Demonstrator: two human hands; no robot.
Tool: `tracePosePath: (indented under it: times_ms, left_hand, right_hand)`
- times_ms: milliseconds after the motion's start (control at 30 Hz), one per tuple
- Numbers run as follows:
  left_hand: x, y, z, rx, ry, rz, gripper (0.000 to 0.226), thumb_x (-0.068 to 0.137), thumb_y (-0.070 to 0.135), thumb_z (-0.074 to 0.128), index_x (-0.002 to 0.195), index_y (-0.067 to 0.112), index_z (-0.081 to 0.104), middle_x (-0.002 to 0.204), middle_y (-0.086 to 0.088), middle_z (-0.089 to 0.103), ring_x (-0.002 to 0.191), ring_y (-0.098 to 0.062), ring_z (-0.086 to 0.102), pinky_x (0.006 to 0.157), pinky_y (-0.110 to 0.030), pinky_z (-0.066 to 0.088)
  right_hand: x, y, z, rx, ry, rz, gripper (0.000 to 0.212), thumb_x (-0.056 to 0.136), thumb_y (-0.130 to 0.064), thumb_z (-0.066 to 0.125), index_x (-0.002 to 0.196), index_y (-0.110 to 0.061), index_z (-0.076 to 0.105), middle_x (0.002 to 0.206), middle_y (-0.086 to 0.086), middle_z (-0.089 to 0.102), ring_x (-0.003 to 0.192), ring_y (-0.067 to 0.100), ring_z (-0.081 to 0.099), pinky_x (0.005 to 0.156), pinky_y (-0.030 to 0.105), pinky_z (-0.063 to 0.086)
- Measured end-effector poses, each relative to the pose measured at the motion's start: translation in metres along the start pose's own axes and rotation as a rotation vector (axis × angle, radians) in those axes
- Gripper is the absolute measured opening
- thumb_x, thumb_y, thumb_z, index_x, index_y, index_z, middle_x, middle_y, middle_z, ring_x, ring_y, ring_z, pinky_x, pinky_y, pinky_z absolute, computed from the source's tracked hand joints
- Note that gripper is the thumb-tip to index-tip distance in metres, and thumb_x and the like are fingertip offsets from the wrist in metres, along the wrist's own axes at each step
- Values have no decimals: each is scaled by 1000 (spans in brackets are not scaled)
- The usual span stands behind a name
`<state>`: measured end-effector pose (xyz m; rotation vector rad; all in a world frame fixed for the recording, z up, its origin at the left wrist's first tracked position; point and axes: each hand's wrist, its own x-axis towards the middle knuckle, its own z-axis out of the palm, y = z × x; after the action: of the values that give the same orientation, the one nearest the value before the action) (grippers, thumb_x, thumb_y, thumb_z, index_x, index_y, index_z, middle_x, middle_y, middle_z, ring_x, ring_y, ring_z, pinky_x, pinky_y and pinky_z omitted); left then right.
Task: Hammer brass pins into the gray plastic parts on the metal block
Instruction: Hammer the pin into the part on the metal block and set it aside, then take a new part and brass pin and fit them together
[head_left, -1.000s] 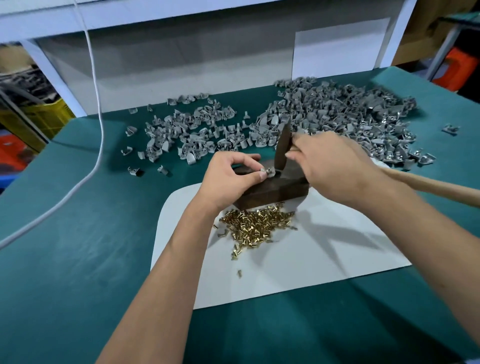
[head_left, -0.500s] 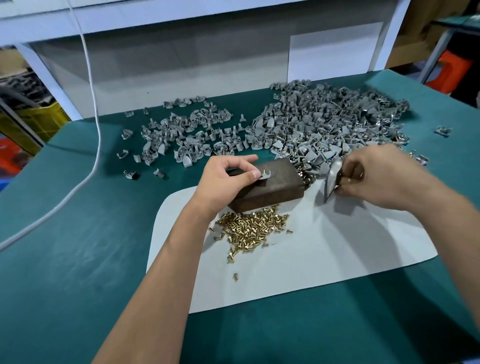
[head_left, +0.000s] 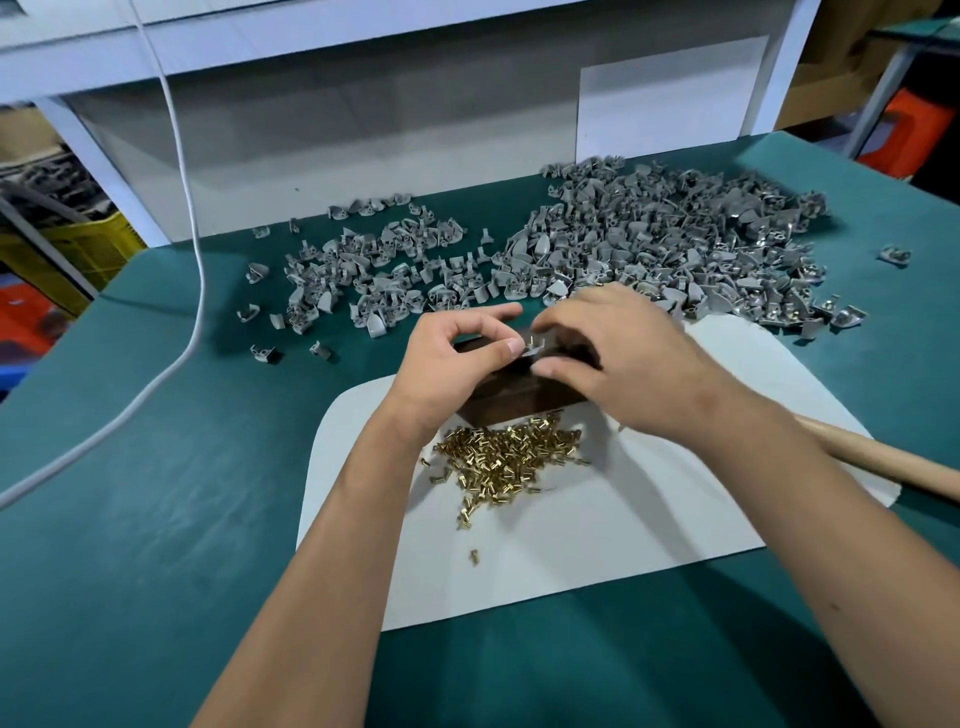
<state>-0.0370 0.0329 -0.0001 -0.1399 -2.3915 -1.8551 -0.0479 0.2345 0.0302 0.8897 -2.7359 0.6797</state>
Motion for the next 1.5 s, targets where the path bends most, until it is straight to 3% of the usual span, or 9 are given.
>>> tracePosePath:
  times_ms: [133, 267, 367, 533, 700, 833, 1033, 1233, 1500]
  left_hand:
    - [4, -4, -4, -4, 105, 24, 16, 88, 13, 76, 75, 21, 80, 125, 3, 73, 112, -8, 69, 100, -46, 56]
    - [10, -21, -36, 380, 719, -20, 8, 90, 20, 74, 85, 17, 80, 108, 1, 77, 101, -18, 71, 102, -30, 49]
    - [6, -39, -71, 642, 927, -201, 19, 89, 24, 64, 103, 24, 78, 113, 1, 74, 119, -30, 57, 90, -12, 23]
    - [4, -53, -85, 730, 793, -283, 30, 88, 15, 60, 113, 18, 76, 121, -8, 71, 122, -34, 53, 106, -31, 38]
    - [8, -53, -77, 629, 688, -235, 19, 82, 2, 71, 90, 18, 77, 87, 4, 71, 89, -20, 67, 79, -25, 49]
    - [8, -53, -71, 636, 688, -182, 31, 76, -7, 63, 85, 21, 76, 75, 13, 67, 80, -13, 67, 72, -20, 47]
    - [10, -52, -65, 578, 650, -53, 34, 78, -5, 67, 97, 23, 74, 85, 8, 68, 82, -21, 69, 74, -34, 58]
    - [9, -54, -56, 685, 545, 35, 36, 84, -9, 53, 97, 10, 81, 92, -5, 77, 74, -23, 68, 58, -9, 43]
    - [9, -48, -58, 720, 591, -16, 14, 86, -1, 67, 92, 5, 79, 85, -9, 75, 83, -28, 71, 79, -38, 59]
  right_hand:
    - [7, 4, 15, 67, 103, -89, 22, 96, -37, 65, 108, -20, 74, 98, -4, 63, 98, 18, 55, 89, 43, 48]
    - [4, 22, 22, 74, 288, 21, 35, 95, -49, 61, 91, -17, 74, 84, -5, 64, 81, 14, 57, 78, 33, 50]
    - [3, 34, 23, 47, 361, 103, 38, 94, -52, 63, 80, -17, 71, 74, -4, 63, 71, 16, 57, 69, 30, 45]
    - [8, 44, 24, 30, 435, 316, 48, 85, -65, 69, 69, -18, 69, 62, -2, 64, 61, 19, 60, 63, 32, 49]
    - [3, 34, 21, 50, 504, 214, 40, 88, -56, 70, 77, -18, 70, 69, -3, 64, 65, 17, 59, 65, 29, 46]
    - [-11, -9, 27, 227, 165, -219, 23, 90, -42, 74, 85, -21, 68, 79, -16, 59, 73, -4, 55, 69, 10, 44]
    - [-24, -50, 39, 251, -438, -411, 24, 76, -52, 83, 87, -34, 72, 78, -19, 65, 77, 0, 61, 64, 22, 48]
    - [-25, -54, 40, 250, -541, -444, 18, 77, -47, 84, 88, -39, 72, 80, -16, 64, 82, 4, 60, 64, 30, 48]
    - [-26, -54, 39, 237, -484, -399, 9, 88, -32, 78, 87, -29, 69, 87, -17, 62, 84, 2, 58, 72, 30, 50]
